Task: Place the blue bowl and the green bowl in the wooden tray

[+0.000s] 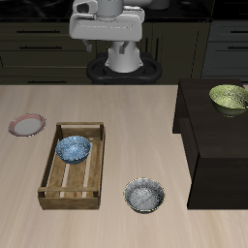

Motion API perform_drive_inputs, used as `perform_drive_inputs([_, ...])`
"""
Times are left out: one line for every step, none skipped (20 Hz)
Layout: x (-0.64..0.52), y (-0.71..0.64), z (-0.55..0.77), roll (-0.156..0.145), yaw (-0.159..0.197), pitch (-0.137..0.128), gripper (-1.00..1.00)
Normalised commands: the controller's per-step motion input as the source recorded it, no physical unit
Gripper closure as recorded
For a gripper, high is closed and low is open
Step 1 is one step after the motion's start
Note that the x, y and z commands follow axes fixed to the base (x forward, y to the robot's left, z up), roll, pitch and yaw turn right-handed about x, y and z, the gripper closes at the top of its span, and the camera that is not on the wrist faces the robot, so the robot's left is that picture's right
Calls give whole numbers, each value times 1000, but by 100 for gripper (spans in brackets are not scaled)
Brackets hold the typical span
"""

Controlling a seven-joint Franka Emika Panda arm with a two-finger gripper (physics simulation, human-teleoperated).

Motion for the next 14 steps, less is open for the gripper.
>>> perform_drive_inputs([-177,203,261,17,44,-127,-100])
perform_drive_inputs([-128,445,374,32,91,-72,-100])
perform_drive_inputs([-124,250,331,30,-26,-127,-100])
perform_drive_inputs([-39,107,202,-41,55,-42,-100])
perform_drive_inputs([-77,186,391,-50,-23,-93,-100])
perform_drive_inputs([-27,106,197,32,39,-67,-100])
perform_drive_inputs([155,190,307,-22,22,-59,-100])
perform_drive_inputs([89,-25,197,-53,-1,-31,-100])
perform_drive_inputs([120,107,153,9,0,10,-100])
perform_drive_inputs([106,104,196,-16,12,-26,-100])
perform_drive_inputs([329,372,162,-24,10,30,-100])
perform_drive_inputs([91,192,74,-34,14,-11,-100])
perform_drive_inputs([27,91,15,13,26,4,-100])
perform_drive_inputs([64,199,59,9,6,15,-100])
